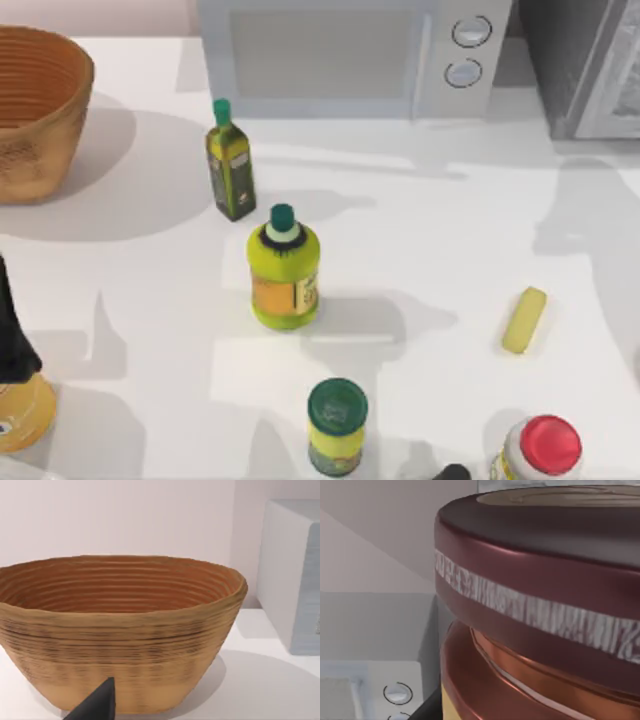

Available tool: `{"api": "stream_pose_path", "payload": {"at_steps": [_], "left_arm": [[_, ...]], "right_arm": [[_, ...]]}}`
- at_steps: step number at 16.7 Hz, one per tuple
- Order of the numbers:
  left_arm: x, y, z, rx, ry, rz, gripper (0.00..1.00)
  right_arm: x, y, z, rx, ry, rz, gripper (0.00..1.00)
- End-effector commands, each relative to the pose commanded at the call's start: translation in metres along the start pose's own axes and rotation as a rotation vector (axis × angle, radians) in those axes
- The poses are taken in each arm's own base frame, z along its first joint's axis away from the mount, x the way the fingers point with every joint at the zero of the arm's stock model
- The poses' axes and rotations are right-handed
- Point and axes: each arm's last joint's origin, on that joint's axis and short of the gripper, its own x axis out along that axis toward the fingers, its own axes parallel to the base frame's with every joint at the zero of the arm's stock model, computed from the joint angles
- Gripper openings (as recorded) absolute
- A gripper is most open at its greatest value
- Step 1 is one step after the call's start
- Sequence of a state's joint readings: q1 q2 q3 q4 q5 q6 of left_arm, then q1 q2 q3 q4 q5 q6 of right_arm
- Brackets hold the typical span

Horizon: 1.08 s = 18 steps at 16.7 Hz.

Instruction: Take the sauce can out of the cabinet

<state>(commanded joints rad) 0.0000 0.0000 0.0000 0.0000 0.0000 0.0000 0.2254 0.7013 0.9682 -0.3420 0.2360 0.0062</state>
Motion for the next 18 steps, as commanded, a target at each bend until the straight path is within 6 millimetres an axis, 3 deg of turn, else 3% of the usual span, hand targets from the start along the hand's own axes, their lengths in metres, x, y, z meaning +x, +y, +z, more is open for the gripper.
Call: {"api": "stream_pose_path", "payload": {"at_steps": [4,8,12,18], "left_arm": [[0.0,0.0,0.0,0.0,0.0,0.0,1.0],[0.0,0.0,0.0,0.0,0.0,0.0,1.0],[0.0,0.0,0.0,0.0,0.0,0.0,1.0],[0.0,0.0,0.0,0.0,0.0,0.0,1.0]], "right_arm": [[-0.012,-0.013,-0.112,0.004,0.039,0.002,0.0],[-0.019,-0.02,-0.189,0.016,-0.005,0.005,0.0],[-0.018,-0.023,-0.225,0.02,-0.064,0.007,0.0],[-0.018,-0.023,-0.229,0.022,-0.063,0.01,0.0]]}}
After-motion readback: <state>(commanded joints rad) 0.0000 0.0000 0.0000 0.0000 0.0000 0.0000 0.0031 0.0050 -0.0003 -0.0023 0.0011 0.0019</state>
